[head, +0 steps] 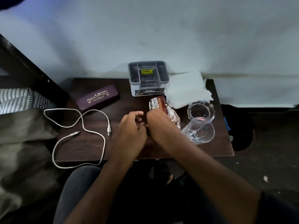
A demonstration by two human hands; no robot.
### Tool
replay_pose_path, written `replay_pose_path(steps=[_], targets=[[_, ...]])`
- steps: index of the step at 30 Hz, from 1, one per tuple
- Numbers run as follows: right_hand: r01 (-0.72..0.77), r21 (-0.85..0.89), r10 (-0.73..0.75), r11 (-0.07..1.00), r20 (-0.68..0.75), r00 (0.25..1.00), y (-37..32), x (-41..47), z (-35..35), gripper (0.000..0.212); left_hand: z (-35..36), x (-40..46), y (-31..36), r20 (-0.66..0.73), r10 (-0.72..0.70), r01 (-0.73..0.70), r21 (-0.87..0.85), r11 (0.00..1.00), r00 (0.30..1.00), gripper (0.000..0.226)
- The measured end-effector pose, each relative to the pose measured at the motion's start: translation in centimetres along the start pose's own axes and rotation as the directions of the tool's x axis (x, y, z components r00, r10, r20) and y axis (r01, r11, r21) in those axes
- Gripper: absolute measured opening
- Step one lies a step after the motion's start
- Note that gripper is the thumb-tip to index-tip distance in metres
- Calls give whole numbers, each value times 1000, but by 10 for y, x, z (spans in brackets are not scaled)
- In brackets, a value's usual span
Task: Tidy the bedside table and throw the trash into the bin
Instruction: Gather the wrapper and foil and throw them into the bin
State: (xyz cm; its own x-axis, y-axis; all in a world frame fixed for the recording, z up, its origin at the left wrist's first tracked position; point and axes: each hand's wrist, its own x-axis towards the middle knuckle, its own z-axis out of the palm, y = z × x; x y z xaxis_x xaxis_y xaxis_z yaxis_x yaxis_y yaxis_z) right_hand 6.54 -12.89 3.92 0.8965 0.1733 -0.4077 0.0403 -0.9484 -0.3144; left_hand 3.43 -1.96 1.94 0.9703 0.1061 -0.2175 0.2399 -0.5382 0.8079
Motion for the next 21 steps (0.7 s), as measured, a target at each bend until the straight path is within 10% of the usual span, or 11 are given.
replay_pose_path(steps=[9,21], targets=[[-154,-226,66,962,-355,933,13,35,19,33,5,11,2,52,-54,51,45,998,997,38],[-100,-376,25,921,-200,980,15,49,3,32,29,23,-8,136,-139,128,91,988,981,63]])
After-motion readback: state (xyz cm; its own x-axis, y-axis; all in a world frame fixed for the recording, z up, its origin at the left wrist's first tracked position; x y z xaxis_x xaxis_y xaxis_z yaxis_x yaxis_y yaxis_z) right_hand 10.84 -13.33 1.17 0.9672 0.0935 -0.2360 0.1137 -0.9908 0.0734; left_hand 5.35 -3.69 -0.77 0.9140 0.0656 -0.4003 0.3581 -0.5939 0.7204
